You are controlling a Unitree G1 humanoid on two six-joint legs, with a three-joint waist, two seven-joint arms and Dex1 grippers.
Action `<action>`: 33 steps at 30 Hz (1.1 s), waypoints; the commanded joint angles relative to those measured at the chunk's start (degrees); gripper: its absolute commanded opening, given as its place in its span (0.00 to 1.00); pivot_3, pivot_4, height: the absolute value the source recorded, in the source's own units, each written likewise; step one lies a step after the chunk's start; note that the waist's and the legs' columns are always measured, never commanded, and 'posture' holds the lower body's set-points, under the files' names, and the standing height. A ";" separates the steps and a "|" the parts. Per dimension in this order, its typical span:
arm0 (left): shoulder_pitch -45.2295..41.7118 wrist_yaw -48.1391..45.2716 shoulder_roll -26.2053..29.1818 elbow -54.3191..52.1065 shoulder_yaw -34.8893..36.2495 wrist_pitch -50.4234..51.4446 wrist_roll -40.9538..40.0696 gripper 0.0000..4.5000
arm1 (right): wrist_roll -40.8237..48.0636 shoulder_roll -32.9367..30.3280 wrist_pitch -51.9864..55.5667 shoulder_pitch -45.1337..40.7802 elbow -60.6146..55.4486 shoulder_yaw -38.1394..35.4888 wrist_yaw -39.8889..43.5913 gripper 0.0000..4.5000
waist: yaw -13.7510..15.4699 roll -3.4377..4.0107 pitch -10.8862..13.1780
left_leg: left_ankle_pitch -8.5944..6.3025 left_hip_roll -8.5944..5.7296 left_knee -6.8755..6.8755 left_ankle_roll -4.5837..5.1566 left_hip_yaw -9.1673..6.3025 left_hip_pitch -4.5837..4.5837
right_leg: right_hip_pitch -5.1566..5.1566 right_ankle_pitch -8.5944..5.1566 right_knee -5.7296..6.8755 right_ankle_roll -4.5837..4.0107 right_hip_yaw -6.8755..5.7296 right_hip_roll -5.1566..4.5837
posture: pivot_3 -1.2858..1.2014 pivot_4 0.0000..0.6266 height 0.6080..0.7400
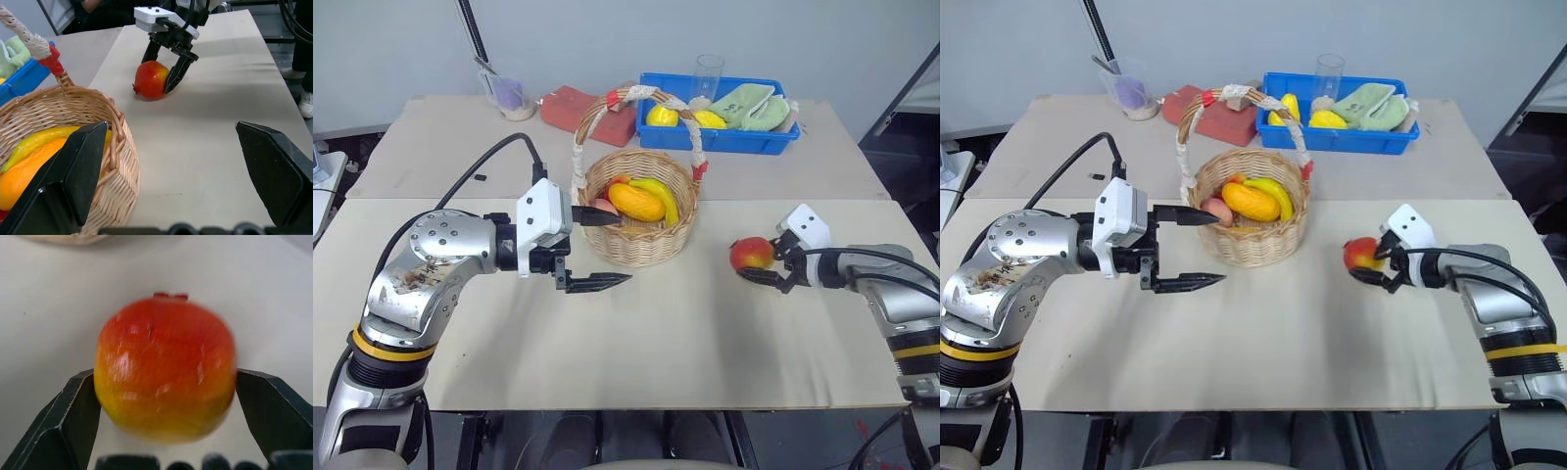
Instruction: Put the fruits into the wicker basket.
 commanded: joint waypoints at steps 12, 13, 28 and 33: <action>14.03 2.54 2.63 -4.41 18.86 -0.36 -8.68 1.00 | 17.46 -3.71 11.88 -0.58 -31.21 -7.56 7.71 0.68 | -0.47 0.07 0.03 | -0.01 0.17 -0.08 0.02 -0.08 0.05 | -0.02 0.00 0.03 0.00 0.02 0.01 | 0.52 0.24 1.00; 15.08 3.06 2.77 -4.74 19.83 -0.09 -9.05 1.00 | 18.81 -2.16 13.18 -1.84 -32.68 -7.48 6.22 0.68 | -0.56 0.07 0.03 | -0.01 0.19 -0.08 0.01 -0.12 0.06 | 0.00 0.00 0.03 -0.01 0.00 0.03 | 0.52 0.24 1.00; 21.09 9.72 2.86 -9.91 25.50 1.18 -15.48 1.00 | 5.94 28.90 6.95 -23.39 -10.30 3.52 -17.27 0.96 | -0.58 0.07 0.03 | 0.06 -0.05 -0.11 -0.13 -0.18 0.02 | -0.27 0.00 0.83 -0.02 -0.06 -0.11 | 0.52 0.24 1.00; 21.13 11.24 3.05 -10.35 25.53 1.84 -16.39 1.00 | 7.69 28.74 9.35 -22.31 -14.03 2.61 -16.24 0.99 | -1.08 0.07 0.03 | 0.06 -0.04 -0.13 -0.13 -0.17 0.03 | -0.28 0.00 0.84 -0.03 -0.06 -0.05 | 0.52 0.24 1.00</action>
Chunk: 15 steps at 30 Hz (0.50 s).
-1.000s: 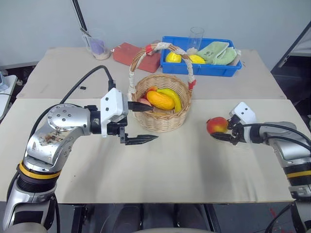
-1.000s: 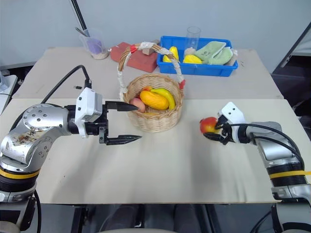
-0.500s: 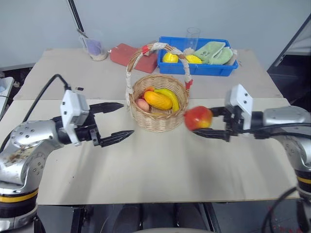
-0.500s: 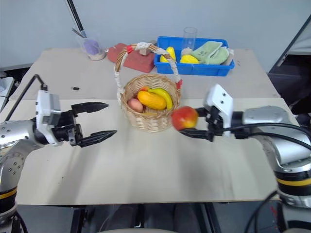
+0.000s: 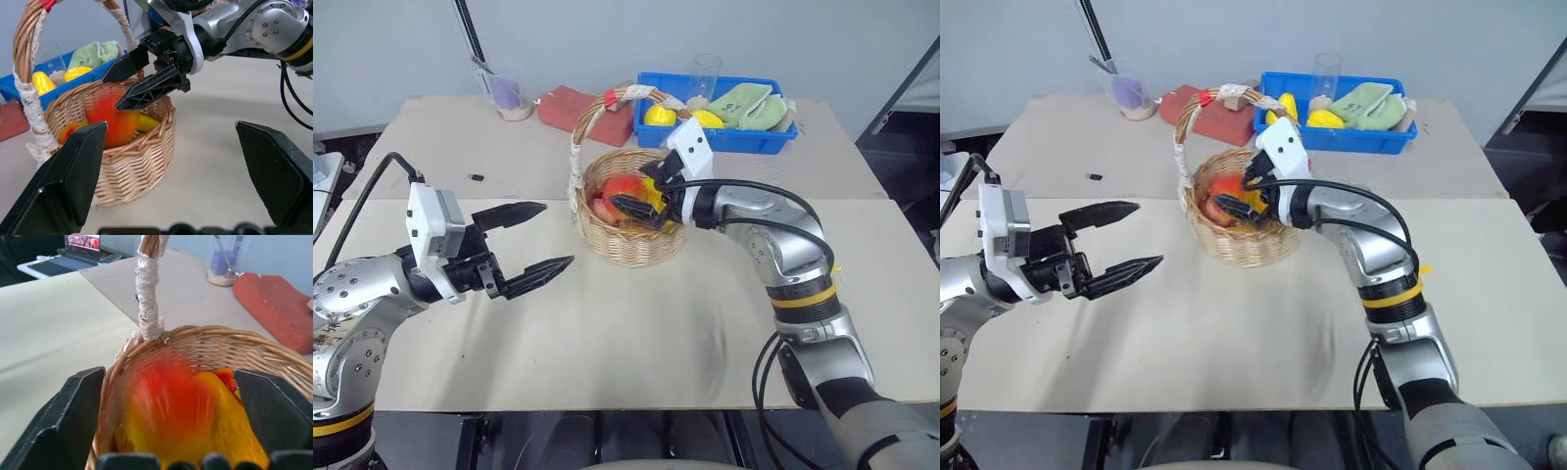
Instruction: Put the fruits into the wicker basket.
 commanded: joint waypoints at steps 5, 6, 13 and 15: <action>-2.72 1.85 1.37 -0.07 -0.54 0.81 -1.32 1.00 | 8.29 -9.90 4.94 6.73 -18.86 -4.52 8.99 0.99 | 0.26 0.00 0.00 | -0.02 0.04 -0.04 0.03 -0.13 -0.02 | 0.05 0.00 -0.02 -0.01 -0.17 -0.04 | 0.52 0.24 1.00; -3.13 1.82 1.59 0.22 -1.06 0.91 -0.97 1.00 | 9.54 -12.04 5.20 8.80 -21.20 -5.70 10.18 0.99 | 0.18 0.00 0.01 | -0.03 0.03 -0.02 0.05 -0.13 -0.01 | 0.10 0.00 -0.08 -0.01 -0.17 -0.05 | 0.52 0.24 1.00; -5.91 1.90 2.17 1.63 -3.99 1.23 -0.38 1.00 | 8.57 -14.29 1.33 19.97 -25.21 -13.58 4.31 0.99 | -0.23 -0.01 0.01 | -0.04 0.02 -0.03 0.06 -0.09 0.07 | 0.24 -0.04 -0.33 -0.07 -0.17 -0.01 | 0.52 0.24 1.00; -6.63 1.71 2.18 1.75 -4.51 1.26 -0.69 1.00 | 5.90 -11.40 -1.41 19.66 -22.58 -14.24 -0.39 0.99 | -0.57 0.00 0.01 | -0.03 0.04 -0.03 0.06 -0.07 0.09 | 0.16 -0.09 -0.32 -0.15 -0.09 0.04 | 0.52 0.24 1.00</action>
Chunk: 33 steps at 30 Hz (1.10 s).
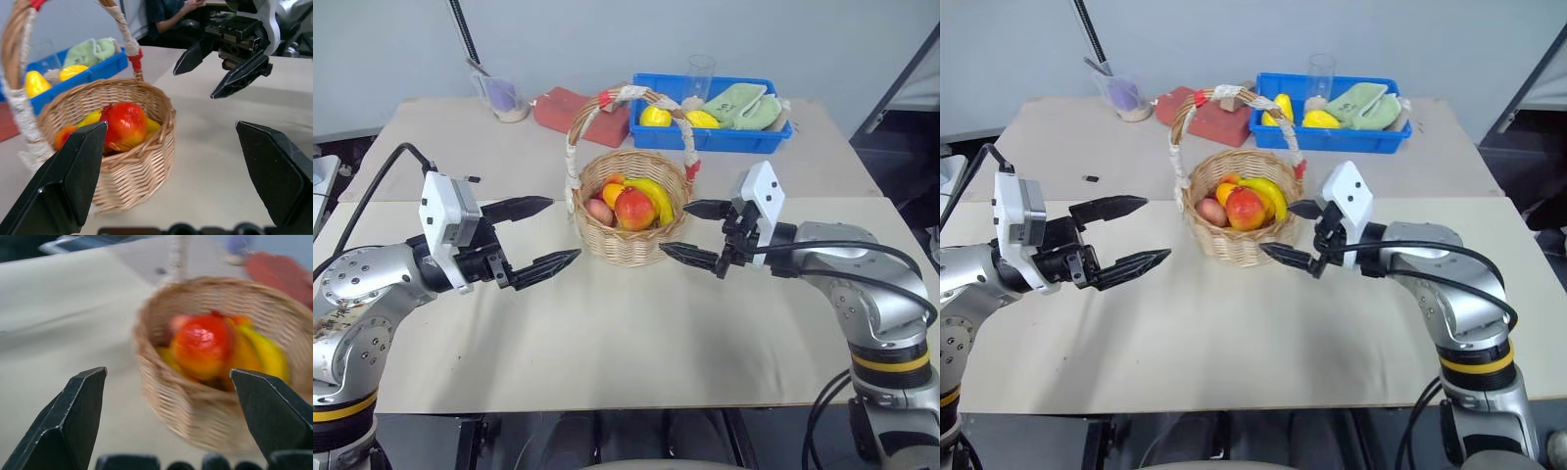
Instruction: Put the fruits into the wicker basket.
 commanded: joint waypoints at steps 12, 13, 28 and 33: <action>-3.61 -0.41 0.32 0.73 -1.67 -1.04 0.19 1.00 | -12.42 14.00 -22.30 -15.08 30.85 -0.43 -13.55 0.99 | 0.08 0.03 0.01 | 0.05 -0.01 -0.03 -0.08 0.04 0.02 | -0.06 -0.03 0.30 -0.06 0.04 0.03 | 0.52 0.24 1.00; -3.51 -0.36 0.33 0.64 -1.57 -1.10 0.21 1.00 | -12.46 14.37 -22.99 -15.68 31.88 -0.63 -13.58 0.99 | 0.12 0.03 0.01 | 0.05 -0.01 -0.04 -0.08 0.04 0.02 | -0.06 -0.03 0.30 -0.06 0.03 0.03 | 0.52 0.24 1.00; -2.05 -0.18 0.37 0.24 -0.93 -2.16 1.13 1.00 | -14.40 15.29 -27.84 -16.83 34.96 0.84 -11.29 0.03 | -0.04 0.06 0.03 | 0.04 0.02 -0.07 -0.08 0.02 0.01 | -0.08 -0.03 0.32 -0.06 0.00 0.02 | 0.52 0.24 1.00; -2.90 -0.62 -0.16 0.94 -1.96 -2.76 1.59 1.00 | -16.29 12.36 -31.51 -15.24 32.68 -0.58 -10.93 0.03 | 0.17 0.06 0.03 | 0.04 0.01 -0.07 -0.08 0.02 -0.01 | -0.09 -0.03 0.32 -0.06 0.00 0.01 | 0.52 0.24 1.00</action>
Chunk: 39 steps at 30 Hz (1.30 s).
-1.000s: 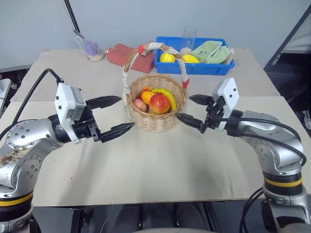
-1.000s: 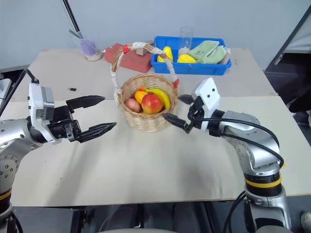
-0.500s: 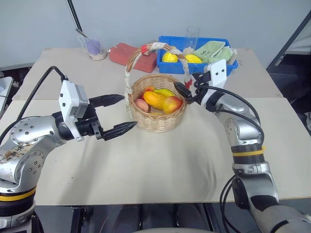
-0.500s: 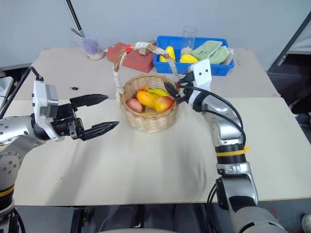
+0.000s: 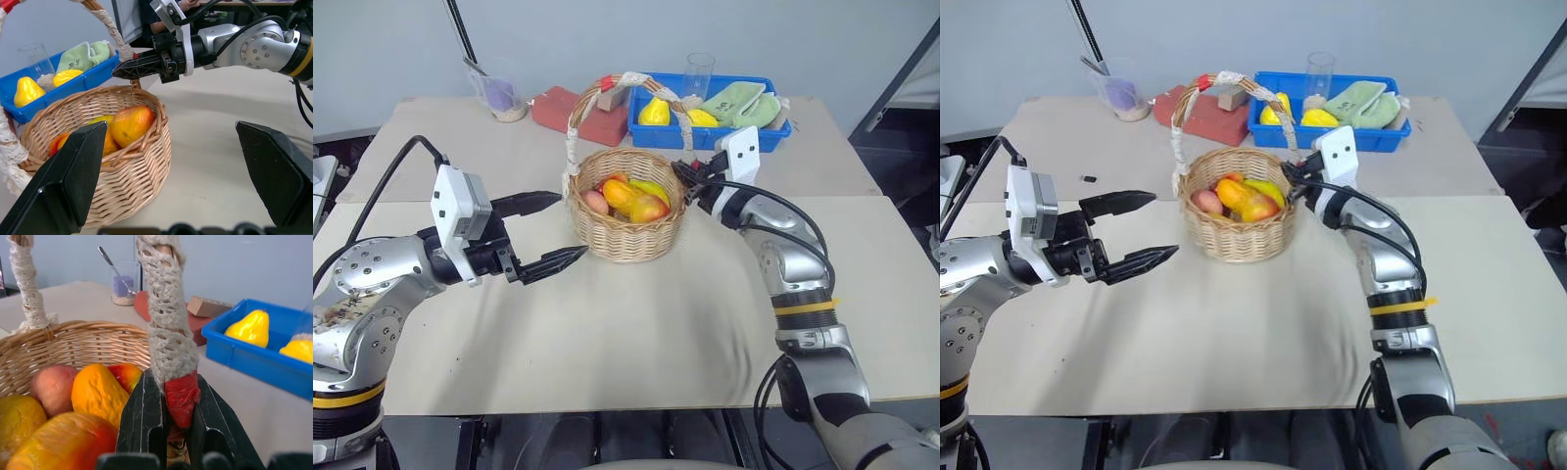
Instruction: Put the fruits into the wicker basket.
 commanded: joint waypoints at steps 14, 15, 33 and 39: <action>-5.58 -1.66 -3.13 1.44 -4.06 -1.52 0.26 1.00 | -0.08 -14.12 -4.83 6.23 1.37 -14.79 -4.69 0.03 | -0.50 -0.01 0.01 | 0.00 0.05 0.00 0.01 0.06 0.00 | 0.06 0.00 -0.09 0.00 0.09 0.06 | 0.52 0.24 1.00; -5.99 -1.68 -3.32 1.68 -4.40 -1.57 0.40 1.00 | 0.77 -13.87 -4.50 6.29 1.27 -15.44 -4.66 0.03 | -0.64 0.01 0.01 | 0.00 0.06 -0.01 0.01 0.06 0.01 | 0.05 0.00 -0.09 0.00 0.14 0.09 | 0.52 0.24 1.00; 5.41 1.72 0.24 3.50 2.86 -1.90 7.59 1.00 | 8.31 -26.41 6.18 16.66 -10.30 -19.23 7.60 0.99 | 0.26 0.04 0.04 | -0.03 0.05 0.00 0.06 0.10 -0.04 | 0.06 0.00 -0.34 0.01 0.17 -0.03 | 0.52 0.24 1.00; 21.78 -1.34 8.29 3.81 13.08 -1.68 14.75 1.00 | 12.54 -38.43 8.39 25.01 -13.43 -18.20 25.17 0.99 | -0.15 0.06 0.07 | -0.06 0.14 -0.09 0.12 0.14 0.03 | 0.04 -0.01 -0.45 0.00 0.21 0.01 | 0.52 0.24 1.00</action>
